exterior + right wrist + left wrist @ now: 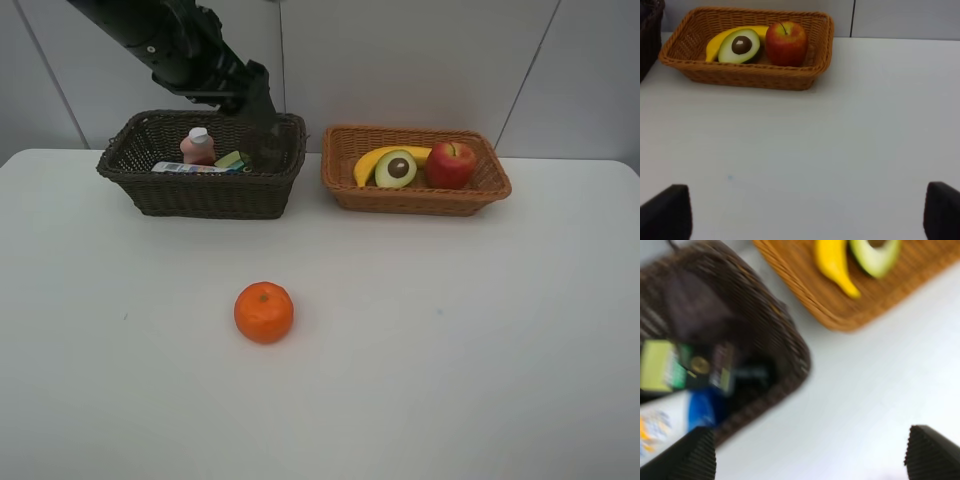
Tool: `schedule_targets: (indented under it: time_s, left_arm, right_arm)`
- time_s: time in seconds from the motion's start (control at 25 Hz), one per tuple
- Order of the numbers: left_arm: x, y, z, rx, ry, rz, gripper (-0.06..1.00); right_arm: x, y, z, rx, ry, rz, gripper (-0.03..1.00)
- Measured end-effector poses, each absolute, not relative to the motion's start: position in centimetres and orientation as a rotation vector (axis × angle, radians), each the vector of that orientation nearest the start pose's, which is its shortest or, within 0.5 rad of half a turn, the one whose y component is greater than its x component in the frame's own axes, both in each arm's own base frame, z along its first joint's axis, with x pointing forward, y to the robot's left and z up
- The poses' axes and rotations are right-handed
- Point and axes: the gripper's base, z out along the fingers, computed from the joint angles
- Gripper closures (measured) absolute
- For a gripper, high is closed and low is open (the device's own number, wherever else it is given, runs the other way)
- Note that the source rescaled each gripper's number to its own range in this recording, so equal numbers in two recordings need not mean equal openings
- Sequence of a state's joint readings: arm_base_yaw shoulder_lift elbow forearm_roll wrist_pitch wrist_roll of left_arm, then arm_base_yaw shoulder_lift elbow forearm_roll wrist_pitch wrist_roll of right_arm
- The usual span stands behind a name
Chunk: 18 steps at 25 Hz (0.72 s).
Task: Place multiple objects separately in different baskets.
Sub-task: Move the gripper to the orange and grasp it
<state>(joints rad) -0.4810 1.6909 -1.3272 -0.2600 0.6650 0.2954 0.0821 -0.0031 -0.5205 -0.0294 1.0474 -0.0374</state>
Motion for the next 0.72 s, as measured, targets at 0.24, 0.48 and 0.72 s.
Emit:
schedule_targets:
  time_s: [0.24, 0.48, 0.72]
  left_arm:
    - [30.3, -20.4, 27.4, 0.842, 2.5, -0.415, -0.05]
    - [28.5, -22.0, 27.3, 0.901, 2.549, -0.415, -0.05]
    - [28.2, -23.0, 25.3, 0.95, 2.639, -0.394, -0.05]
  right_arm:
    - [-0.7, -0.3, 28.4, -0.118, 2.004, -0.006, -0.01]
    - [-0.7, -0.3, 28.4, -0.118, 2.004, -0.006, -0.01]
    - [-0.7, -0.3, 28.4, -0.118, 2.004, -0.006, -0.01]
